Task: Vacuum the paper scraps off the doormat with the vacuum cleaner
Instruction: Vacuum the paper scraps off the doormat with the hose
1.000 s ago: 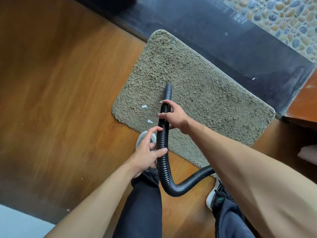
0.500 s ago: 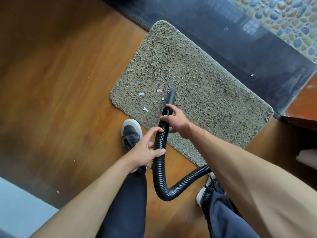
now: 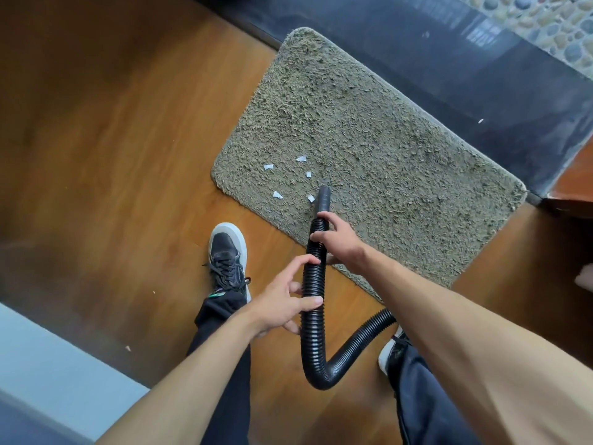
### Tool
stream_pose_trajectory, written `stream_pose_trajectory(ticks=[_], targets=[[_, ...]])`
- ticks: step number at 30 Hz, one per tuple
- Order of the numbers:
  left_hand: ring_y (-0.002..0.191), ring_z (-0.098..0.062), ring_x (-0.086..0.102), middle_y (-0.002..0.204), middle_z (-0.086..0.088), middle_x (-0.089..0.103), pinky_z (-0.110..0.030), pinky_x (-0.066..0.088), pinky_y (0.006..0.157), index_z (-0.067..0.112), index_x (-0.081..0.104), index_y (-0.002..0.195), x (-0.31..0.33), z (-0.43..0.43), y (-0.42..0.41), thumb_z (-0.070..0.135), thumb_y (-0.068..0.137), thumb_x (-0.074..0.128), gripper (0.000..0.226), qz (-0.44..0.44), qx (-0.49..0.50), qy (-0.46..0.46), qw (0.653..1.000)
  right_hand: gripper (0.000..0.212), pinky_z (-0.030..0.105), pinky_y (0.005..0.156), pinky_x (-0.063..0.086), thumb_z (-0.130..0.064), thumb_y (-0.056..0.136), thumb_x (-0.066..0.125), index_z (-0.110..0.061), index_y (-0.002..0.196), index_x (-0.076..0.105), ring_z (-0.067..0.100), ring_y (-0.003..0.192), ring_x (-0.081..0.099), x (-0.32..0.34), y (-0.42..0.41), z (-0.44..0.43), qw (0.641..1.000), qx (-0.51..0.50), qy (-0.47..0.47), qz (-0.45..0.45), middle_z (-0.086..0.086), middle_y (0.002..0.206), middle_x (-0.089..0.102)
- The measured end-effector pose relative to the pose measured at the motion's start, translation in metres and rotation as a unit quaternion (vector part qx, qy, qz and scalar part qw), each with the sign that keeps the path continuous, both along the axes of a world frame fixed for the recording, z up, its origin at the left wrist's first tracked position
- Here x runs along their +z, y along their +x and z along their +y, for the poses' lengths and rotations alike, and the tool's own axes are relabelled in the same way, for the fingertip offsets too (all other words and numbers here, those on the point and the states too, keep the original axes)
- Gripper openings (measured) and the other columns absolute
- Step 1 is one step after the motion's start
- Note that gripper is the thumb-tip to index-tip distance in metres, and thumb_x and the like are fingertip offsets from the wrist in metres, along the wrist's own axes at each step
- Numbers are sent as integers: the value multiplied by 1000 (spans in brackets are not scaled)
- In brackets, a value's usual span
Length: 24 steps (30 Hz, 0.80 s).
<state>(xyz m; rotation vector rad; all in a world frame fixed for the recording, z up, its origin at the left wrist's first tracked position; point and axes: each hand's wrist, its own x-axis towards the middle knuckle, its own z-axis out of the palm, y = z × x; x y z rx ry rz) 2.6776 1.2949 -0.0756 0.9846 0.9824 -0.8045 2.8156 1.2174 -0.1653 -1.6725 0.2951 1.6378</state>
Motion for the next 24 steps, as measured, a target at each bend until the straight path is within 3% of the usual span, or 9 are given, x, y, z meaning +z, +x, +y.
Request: stream_pose_trajectory(ticks=[4, 7, 11, 24], targets=[[92, -24, 69, 103, -8, 65, -61, 58, 74, 49, 45, 124, -1, 0, -9, 6, 93, 63, 56, -2, 6, -6, 1000, 51, 34, 56, 57, -1, 92, 54, -25, 136, 46, 17, 78, 64, -1, -10, 0, 1000, -5, -9, -5, 3, 104, 59], [92, -25, 69, 104, -12, 65, -58, 59, 73, 48, 44, 125, 0, 2, -19, 6, 92, 64, 56, 1, 17, -13, 1000, 54, 30, 52, 54, -2, 91, 56, -25, 138, 45, 15, 75, 63, -1, -21, 4, 1000, -8, -17, 1, 4, 104, 60], [94, -29, 70, 113, -20, 65, -52, 61, 69, 46, 45, 126, 2, 7, -31, 6, 92, 65, 56, -2, 42, -9, 999, 55, 33, 59, 57, -3, 90, 56, -27, 138, 46, 16, 78, 64, -2, -32, 13, 1000, -6, -16, 4, 7, 110, 61], [105, -39, 67, 116, -26, 63, -59, 59, 74, 45, 44, 126, -9, 30, -28, 5, 93, 63, 56, -20, 60, 9, 998, 56, 26, 50, 52, -4, 90, 57, -27, 139, 44, 16, 80, 65, -4, -24, 44, 999, 6, -3, -38, 13, 121, 62]])
